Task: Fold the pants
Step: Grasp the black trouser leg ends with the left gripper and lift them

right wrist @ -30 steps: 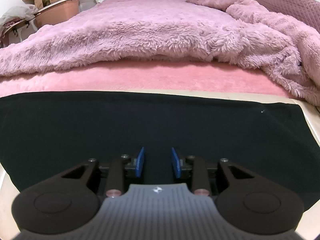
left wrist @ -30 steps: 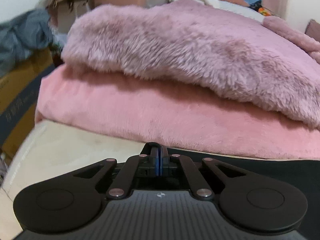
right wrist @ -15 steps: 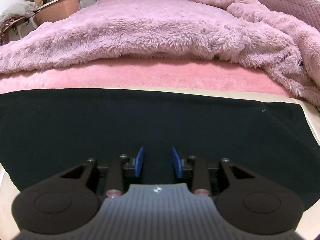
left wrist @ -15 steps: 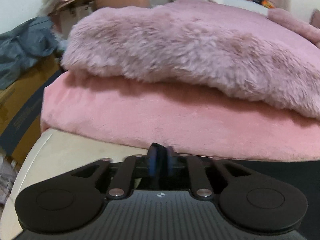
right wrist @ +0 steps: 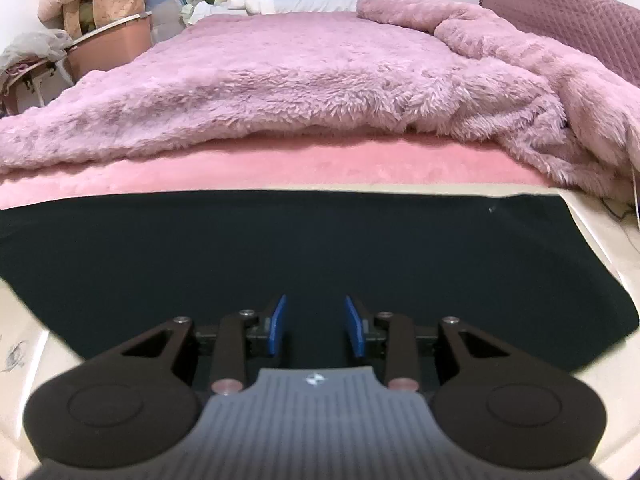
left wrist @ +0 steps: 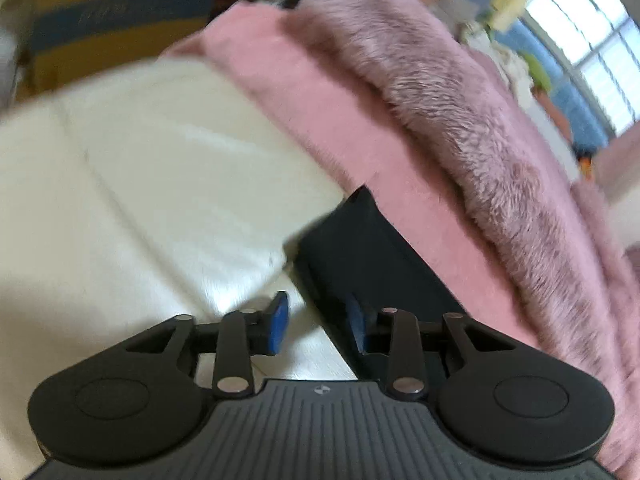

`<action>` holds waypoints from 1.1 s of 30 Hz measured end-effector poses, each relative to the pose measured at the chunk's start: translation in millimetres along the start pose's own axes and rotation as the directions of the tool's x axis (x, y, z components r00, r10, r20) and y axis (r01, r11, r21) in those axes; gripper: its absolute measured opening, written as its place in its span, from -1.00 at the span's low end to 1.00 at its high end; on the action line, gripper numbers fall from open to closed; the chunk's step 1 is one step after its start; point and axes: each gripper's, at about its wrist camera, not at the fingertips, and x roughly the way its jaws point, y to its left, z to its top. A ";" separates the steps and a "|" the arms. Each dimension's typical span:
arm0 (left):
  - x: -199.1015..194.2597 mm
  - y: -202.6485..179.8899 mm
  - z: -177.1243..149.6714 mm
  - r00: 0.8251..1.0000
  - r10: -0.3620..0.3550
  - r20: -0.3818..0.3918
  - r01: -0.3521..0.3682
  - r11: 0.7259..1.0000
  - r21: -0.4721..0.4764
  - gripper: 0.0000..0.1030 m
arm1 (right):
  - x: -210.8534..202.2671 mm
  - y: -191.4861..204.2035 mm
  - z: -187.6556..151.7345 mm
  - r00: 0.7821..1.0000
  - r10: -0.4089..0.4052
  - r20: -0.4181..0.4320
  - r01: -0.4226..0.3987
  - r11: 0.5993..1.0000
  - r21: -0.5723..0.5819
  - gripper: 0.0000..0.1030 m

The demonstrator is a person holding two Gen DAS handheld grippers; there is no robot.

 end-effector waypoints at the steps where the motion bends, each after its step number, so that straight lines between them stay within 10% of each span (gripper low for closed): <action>1: 3.0 2.5 -1.8 1.000 -0.026 0.006 0.026 0.999 -0.043 -0.28 | -5.9 0.9 -4.1 1.000 0.000 -0.002 0.000 1.000 -0.003 -0.43; 7: 15.7 1.9 -9.6 0.996 -0.058 0.070 0.067 0.990 -0.121 -0.35 | -36.9 -4.4 -29.9 0.999 -0.015 -0.035 0.016 0.999 0.030 -0.41; 10: 17.9 -1.8 -11.8 0.996 -0.013 0.086 0.022 0.994 -0.107 -0.93 | -52.9 0.1 -48.1 0.997 -0.034 -0.063 0.035 0.999 0.006 -0.14; 24: 11.1 -8.8 -15.7 0.992 0.040 0.116 -0.035 0.999 -0.042 -0.95 | -24.4 48.0 -67.6 0.988 -0.055 -0.148 0.055 0.998 -0.004 -0.12; 29: 7.8 -10.5 -18.4 0.990 0.045 0.136 -0.041 0.999 -0.032 -0.95 | -19.9 36.7 -65.0 0.990 -0.046 -0.136 0.069 0.983 0.170 -0.97; 33: -5.2 -11.3 -25.7 0.986 0.067 0.153 -0.063 0.998 -0.032 -0.95 | -29.9 41.1 -65.0 0.987 -0.052 -0.154 0.073 0.989 0.130 -1.00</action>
